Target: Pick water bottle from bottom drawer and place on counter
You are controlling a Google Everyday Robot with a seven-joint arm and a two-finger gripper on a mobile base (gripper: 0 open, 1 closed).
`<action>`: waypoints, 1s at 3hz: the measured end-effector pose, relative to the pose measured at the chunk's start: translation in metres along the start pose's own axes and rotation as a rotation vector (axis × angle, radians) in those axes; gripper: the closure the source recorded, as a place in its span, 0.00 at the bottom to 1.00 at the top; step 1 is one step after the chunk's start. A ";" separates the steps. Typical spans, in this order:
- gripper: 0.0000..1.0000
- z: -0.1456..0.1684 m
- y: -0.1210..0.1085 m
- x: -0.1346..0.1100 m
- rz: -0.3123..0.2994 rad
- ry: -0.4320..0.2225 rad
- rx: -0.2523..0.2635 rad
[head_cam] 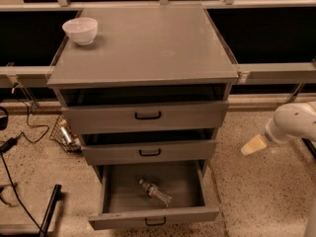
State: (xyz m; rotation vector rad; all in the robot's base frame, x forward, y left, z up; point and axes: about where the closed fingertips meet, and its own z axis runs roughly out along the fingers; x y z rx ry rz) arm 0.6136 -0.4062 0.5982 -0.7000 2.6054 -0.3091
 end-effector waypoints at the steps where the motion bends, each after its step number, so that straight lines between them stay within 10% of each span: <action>1: 0.00 0.000 -0.035 -0.016 0.022 -0.039 0.036; 2: 0.00 -0.012 -0.085 -0.057 0.047 -0.122 0.106; 3: 0.00 -0.012 -0.085 -0.057 0.047 -0.122 0.106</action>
Offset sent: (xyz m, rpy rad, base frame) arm 0.1158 -0.0667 0.0913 -0.0184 -0.2571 -0.0649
